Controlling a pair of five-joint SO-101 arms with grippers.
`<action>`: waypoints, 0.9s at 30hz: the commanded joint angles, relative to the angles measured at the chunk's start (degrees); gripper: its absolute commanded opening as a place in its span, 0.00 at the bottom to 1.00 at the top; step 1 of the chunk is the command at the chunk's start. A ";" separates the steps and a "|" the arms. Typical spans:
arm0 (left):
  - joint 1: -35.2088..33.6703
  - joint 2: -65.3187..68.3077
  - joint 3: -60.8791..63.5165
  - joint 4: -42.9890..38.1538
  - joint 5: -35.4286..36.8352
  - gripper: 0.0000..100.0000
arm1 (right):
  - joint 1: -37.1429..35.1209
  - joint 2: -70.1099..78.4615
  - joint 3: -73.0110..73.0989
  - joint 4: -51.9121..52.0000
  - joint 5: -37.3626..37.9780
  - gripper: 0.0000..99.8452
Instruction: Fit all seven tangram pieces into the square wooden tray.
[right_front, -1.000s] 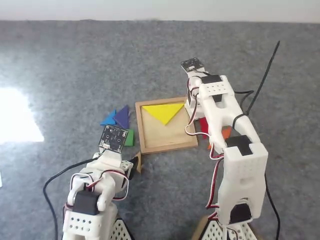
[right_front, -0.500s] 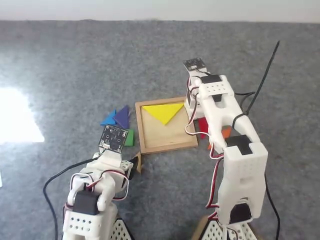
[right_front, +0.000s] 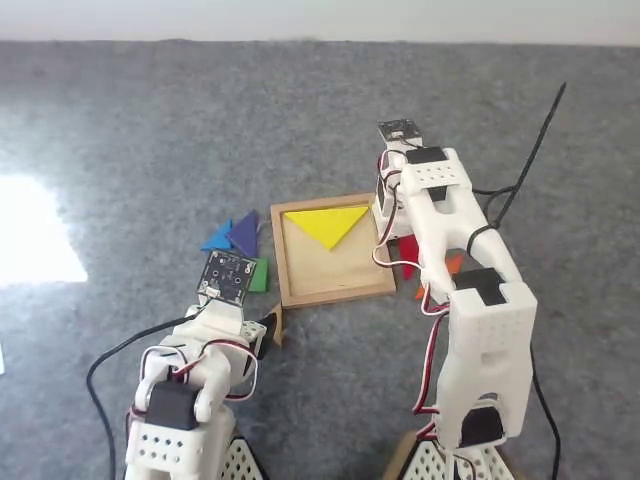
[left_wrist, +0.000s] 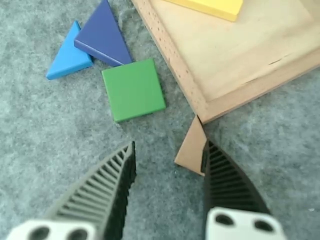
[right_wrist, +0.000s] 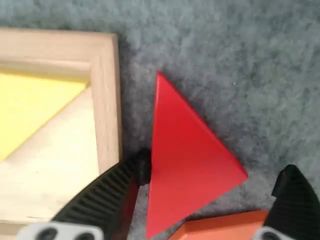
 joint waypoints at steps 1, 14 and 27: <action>0.26 -1.23 -0.31 0.26 -0.79 0.21 | 0.66 1.89 -2.73 1.63 -0.97 0.39; 0.26 -1.23 -0.31 0.26 -0.79 0.21 | 0.66 2.15 -2.90 2.86 -1.14 0.30; 0.26 -1.23 -0.31 0.26 -0.79 0.21 | 1.19 -2.51 -2.55 3.82 -2.81 0.30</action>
